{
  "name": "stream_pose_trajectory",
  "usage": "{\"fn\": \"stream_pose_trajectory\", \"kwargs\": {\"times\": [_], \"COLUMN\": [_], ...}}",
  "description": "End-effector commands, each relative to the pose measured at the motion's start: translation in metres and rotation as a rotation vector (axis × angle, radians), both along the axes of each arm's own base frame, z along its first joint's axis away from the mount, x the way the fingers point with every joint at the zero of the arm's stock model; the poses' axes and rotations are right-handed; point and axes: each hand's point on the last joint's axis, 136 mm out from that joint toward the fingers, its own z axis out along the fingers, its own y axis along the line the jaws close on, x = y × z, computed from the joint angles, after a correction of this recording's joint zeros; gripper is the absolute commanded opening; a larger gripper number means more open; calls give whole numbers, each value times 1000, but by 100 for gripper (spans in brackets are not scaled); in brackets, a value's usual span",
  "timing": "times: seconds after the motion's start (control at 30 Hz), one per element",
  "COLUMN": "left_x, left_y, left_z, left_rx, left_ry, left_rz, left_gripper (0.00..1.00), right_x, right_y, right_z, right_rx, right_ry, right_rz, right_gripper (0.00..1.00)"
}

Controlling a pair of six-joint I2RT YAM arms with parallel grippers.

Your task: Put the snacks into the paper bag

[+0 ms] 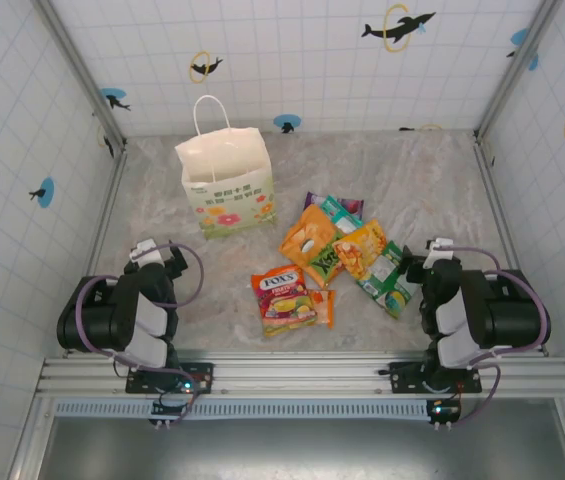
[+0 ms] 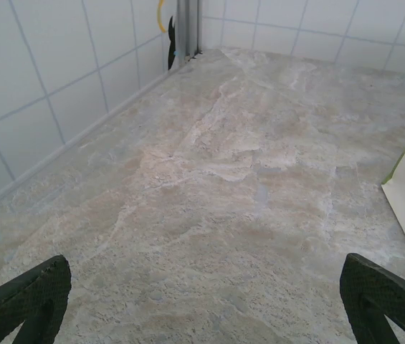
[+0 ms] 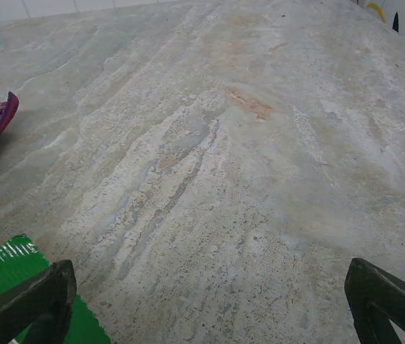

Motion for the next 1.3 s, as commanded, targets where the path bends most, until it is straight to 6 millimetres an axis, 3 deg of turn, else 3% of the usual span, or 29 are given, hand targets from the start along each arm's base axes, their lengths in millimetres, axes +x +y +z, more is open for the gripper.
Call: {"fn": "stream_pose_trajectory", "kwargs": {"times": [0.0,1.03,1.13,1.27], "left_x": [-8,-9,-10,-7], "left_y": [-3,-3,2,-7], "left_z": [-7,-7,-5,-4], "left_rx": [-13,-13,-12,9], "left_ry": [21,17,11,20], "left_rz": [-12,-12,20,-25], "left_gripper": [98,98,98,98], "right_x": [1,1,5,15], "right_y": [2,2,2,7], "right_z": [5,5,9,18], "right_rx": [-9,-5,-3,-1], "right_ry": [-20,-21,-25,12], "right_rz": [11,14,14,41], "right_gripper": [98,98,98,98]}}
